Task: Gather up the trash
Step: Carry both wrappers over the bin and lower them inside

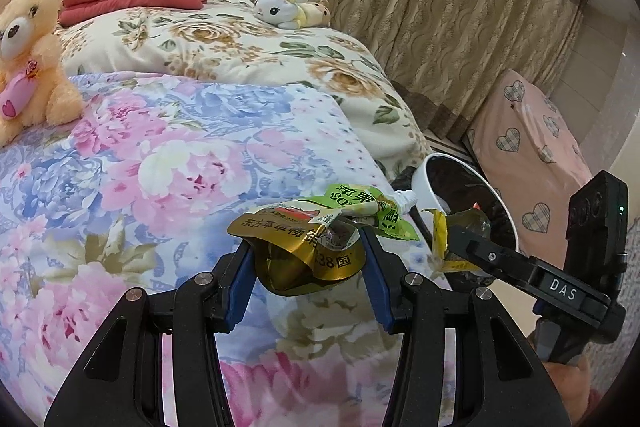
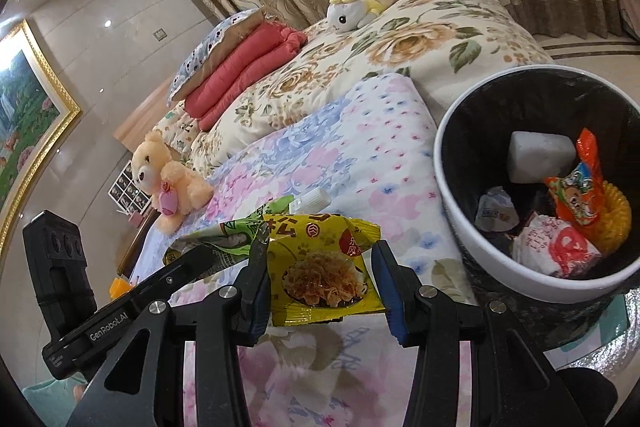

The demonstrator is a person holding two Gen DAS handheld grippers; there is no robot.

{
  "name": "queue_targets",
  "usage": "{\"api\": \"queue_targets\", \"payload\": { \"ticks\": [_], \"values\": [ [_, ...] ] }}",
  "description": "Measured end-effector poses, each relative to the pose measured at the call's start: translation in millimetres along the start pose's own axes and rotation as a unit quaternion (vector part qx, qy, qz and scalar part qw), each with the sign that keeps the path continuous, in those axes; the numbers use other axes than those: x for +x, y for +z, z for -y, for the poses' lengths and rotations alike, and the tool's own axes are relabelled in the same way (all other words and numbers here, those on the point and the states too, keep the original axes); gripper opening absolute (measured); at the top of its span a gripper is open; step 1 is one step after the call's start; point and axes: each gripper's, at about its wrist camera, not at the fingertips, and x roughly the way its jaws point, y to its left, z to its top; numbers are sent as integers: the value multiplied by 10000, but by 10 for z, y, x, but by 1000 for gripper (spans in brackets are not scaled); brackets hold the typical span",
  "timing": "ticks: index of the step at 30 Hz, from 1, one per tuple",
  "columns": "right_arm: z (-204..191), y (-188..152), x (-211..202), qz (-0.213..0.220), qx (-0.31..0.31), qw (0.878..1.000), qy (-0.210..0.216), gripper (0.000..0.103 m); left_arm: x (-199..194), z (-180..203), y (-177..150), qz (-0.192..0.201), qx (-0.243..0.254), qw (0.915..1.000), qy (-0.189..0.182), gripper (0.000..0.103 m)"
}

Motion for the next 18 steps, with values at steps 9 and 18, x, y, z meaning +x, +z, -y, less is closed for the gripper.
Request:
{"api": "queue_targets", "payload": {
  "ticks": [9, 18],
  "values": [
    [126, 44, -233, 207, 69, 9997, -90, 47, 29, 230, 12, -17, 177, 9998, -110, 48],
    [337, 98, -454, 402, 194, 9987, -245, 47, 91, 529, 65, -30, 417, 9986, -314, 48]
  ]
}}
